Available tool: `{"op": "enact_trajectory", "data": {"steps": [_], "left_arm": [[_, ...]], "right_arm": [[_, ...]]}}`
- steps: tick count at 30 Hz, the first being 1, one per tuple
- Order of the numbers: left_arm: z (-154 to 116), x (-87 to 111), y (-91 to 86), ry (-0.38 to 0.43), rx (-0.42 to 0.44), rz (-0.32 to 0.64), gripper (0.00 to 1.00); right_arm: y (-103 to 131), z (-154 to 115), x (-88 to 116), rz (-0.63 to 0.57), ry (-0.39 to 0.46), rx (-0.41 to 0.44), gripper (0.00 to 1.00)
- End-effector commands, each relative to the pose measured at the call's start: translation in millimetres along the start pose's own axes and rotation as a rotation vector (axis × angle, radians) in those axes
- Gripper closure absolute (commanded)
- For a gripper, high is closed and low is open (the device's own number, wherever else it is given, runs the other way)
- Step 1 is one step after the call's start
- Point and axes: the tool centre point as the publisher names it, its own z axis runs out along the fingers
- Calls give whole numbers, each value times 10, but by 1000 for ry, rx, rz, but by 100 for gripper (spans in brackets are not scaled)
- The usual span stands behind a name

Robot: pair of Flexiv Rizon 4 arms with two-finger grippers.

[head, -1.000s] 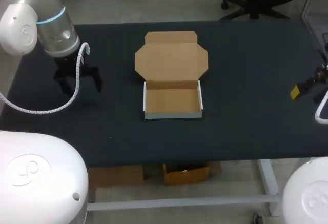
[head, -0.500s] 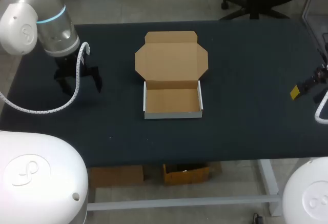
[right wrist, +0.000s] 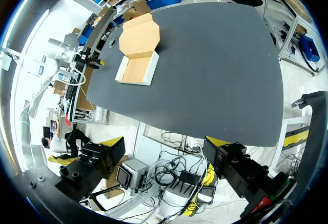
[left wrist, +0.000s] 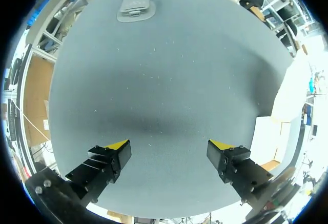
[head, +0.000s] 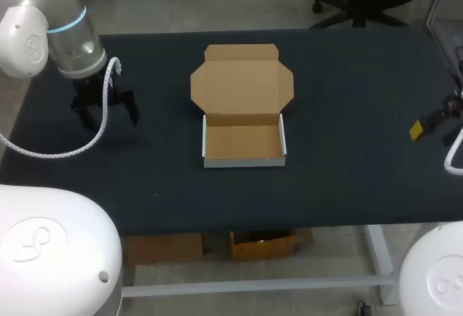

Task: Assemble the packaging by folding the flat box into shape, placing the metal phone stand inside, and closing the box properly

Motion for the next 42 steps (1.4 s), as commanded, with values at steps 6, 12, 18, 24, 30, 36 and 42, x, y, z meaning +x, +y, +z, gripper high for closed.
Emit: {"op": "enact_trajectory", "data": {"steps": [6, 12, 18, 24, 30, 36, 42], "left_arm": [[108, -43, -264, -23, -1, 21, 0], [152, -88, -418, -22, 0, 32, 0], [227, -135, -575, -26, 1, 40, 0], [267, -199, -735, -31, 3, 44, 0], [287, -283, -892, -32, 0, 37, 0], [285, -379, -1014, -50, 6, 20, 0], [264, -459, -1122, -67, 11, 9, 0]], "right_arm": [[-10, -22, 4, 0, 2, 1, 0], [-10, -22, 4, 0, 2, 1, 0], [-10, -22, 4, 0, 2, 1, 0], [-10, -22, 4, 0, 2, 1, 0], [-10, -22, 4, 0, 2, 1, 0], [-10, -22, 4, 0, 2, 1, 0], [-10, -22, 4, 0, 2, 1, 0]]}}
